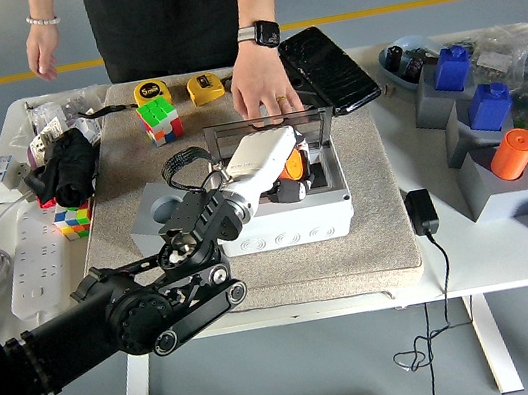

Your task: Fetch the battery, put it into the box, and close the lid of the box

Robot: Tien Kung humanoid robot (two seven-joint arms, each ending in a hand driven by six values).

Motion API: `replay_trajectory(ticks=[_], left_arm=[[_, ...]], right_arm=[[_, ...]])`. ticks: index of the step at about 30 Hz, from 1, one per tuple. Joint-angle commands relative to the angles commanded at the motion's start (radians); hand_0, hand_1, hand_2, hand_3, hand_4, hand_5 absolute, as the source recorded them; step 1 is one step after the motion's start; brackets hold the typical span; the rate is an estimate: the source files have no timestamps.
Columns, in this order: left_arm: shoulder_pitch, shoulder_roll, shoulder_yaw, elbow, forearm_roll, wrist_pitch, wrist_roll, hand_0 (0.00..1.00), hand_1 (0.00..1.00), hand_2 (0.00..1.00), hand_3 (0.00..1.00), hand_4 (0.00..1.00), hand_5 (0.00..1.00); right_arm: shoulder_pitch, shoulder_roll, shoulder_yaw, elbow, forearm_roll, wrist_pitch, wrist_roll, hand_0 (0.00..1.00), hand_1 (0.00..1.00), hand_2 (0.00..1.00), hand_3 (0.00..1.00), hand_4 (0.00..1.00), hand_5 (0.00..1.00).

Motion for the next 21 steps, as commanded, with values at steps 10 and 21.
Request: replay_trajectory(ticks=[10,21], left_arm=[[0.001,0.0,-0.003,0.004,0.01,-0.031,0.017,0.729,0.808,0.801,0.813,0.998,0.514],[0.014,0.0,-0.042,-0.056,0.001,-0.046,0.012,0.732,0.827,0.828,0.839,0.998,0.656]], right_arm=[[0.002,0.001,-0.003,0.0,0.002,0.002,0.004,0.595,0.622,0.617,0.559,0.965,0.545],[0.003,0.0,-0.002,0.001,0.003,0.002,0.005,0.595,0.621,0.616,0.559,0.966,0.546]])
